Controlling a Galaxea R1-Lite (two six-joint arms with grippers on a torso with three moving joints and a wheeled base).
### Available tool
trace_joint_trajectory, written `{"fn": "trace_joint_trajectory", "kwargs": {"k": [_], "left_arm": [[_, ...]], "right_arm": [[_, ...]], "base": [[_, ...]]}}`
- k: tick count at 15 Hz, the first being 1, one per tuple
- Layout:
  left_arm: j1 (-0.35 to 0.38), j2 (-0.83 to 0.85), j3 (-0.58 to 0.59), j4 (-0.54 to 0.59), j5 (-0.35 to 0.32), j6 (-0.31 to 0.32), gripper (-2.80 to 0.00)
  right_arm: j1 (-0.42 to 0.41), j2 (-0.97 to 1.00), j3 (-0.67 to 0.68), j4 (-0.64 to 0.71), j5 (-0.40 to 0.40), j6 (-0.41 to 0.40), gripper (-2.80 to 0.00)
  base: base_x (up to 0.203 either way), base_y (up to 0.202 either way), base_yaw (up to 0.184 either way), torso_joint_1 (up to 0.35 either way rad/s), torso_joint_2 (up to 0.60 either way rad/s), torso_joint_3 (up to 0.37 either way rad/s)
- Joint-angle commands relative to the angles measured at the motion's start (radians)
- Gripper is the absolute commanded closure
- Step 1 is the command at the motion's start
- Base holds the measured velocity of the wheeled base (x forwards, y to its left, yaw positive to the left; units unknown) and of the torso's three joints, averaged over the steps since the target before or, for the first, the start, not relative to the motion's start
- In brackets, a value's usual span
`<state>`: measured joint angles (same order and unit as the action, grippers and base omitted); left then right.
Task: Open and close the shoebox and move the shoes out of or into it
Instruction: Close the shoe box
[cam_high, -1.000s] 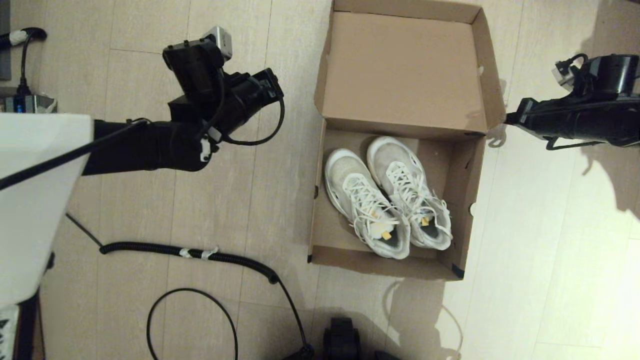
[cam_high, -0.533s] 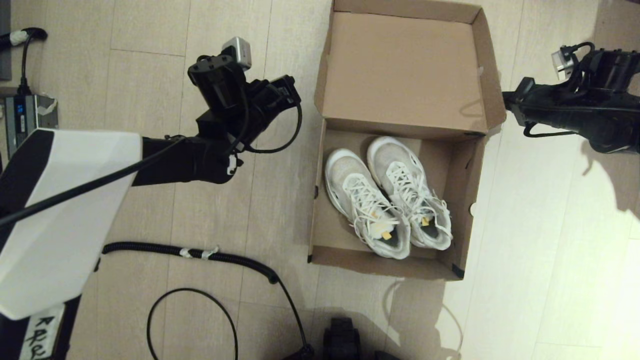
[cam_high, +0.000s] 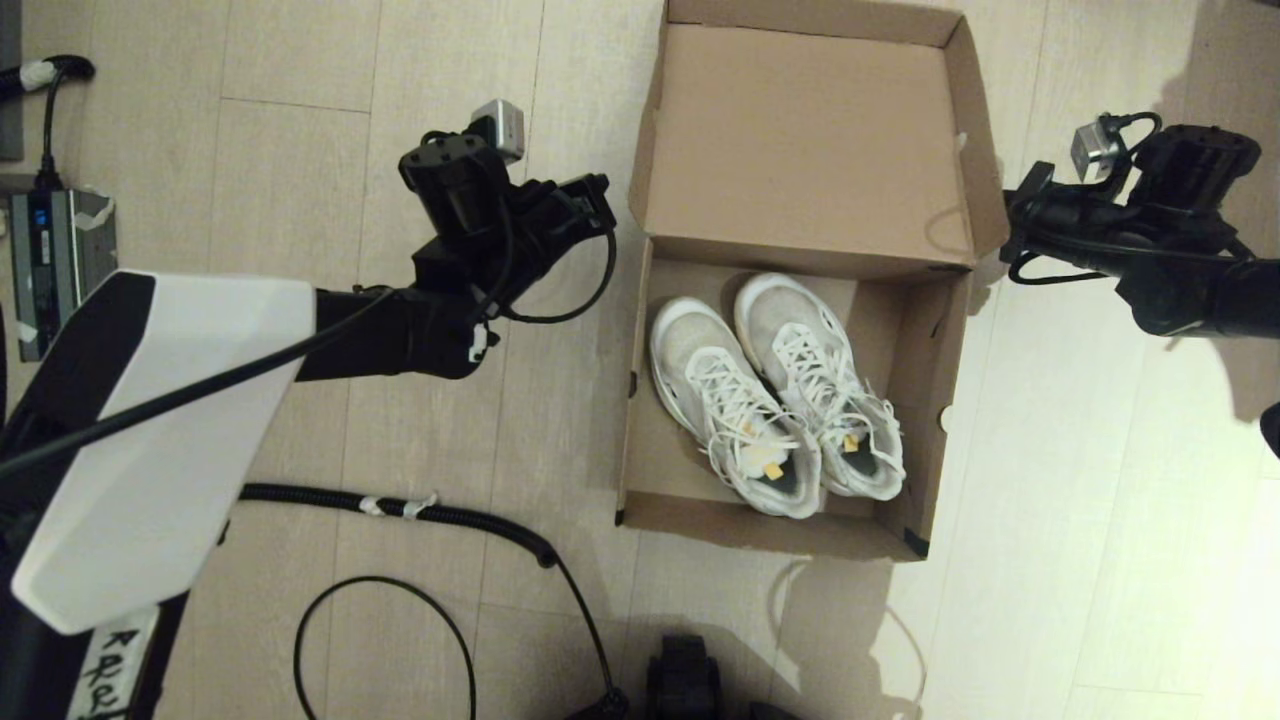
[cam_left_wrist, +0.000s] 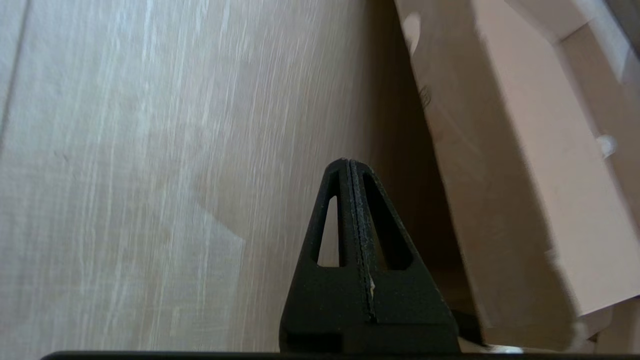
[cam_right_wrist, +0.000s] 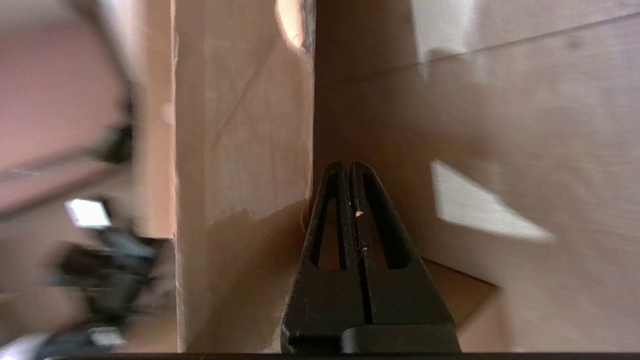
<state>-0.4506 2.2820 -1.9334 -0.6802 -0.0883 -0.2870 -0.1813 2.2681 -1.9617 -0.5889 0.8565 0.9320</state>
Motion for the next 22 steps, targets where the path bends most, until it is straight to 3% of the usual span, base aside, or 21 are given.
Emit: {"fn": "trace_joint_trajectory", "kwargs": {"k": [1, 5, 8, 11, 16, 20, 22], "left_arm": [[0.0, 0.016, -0.001, -0.004, -0.005, -0.001, 0.0], [-0.001, 0.038, -0.001, -0.004, -0.005, -0.002, 0.0], [-0.002, 0.063, -0.001, -0.005, -0.026, -0.003, 0.0], [0.0, 0.079, -0.002, -0.006, -0.025, -0.003, 0.0], [0.0, 0.096, -0.002, -0.005, -0.047, -0.004, 0.0], [0.0, 0.109, -0.002, -0.005, -0.076, -0.003, 0.0], [-0.003, 0.124, -0.002, -0.007, -0.076, -0.003, 0.0]], "right_arm": [[-0.001, 0.028, 0.0, -0.103, 0.021, 0.133, 0.0], [-0.003, 0.067, 0.001, -0.313, 0.078, 0.406, 0.0], [-0.009, 0.101, 0.004, -0.488, 0.175, 0.601, 0.0], [-0.013, 0.107, 0.008, -0.582, 0.222, 0.757, 0.0], [-0.01, 0.122, 0.005, -0.651, 0.283, 0.828, 0.0], [-0.011, 0.127, 0.004, -0.81, 0.3, 1.0, 0.0], [-0.012, 0.131, 0.004, -0.848, 0.328, 1.022, 0.0]], "base": [[0.0, 0.0, 0.0, 0.0, 0.0, 0.0], [0.0, 0.0, 0.0, 0.0, 0.0, 0.0], [0.0, 0.0, 0.0, 0.0, 0.0, 0.0], [0.0, 0.0, 0.0, 0.0, 0.0, 0.0], [0.0, 0.0, 0.0, 0.0, 0.0, 0.0], [0.0, 0.0, 0.0, 0.0, 0.0, 0.0], [0.0, 0.0, 0.0, 0.0, 0.0, 0.0]]}}
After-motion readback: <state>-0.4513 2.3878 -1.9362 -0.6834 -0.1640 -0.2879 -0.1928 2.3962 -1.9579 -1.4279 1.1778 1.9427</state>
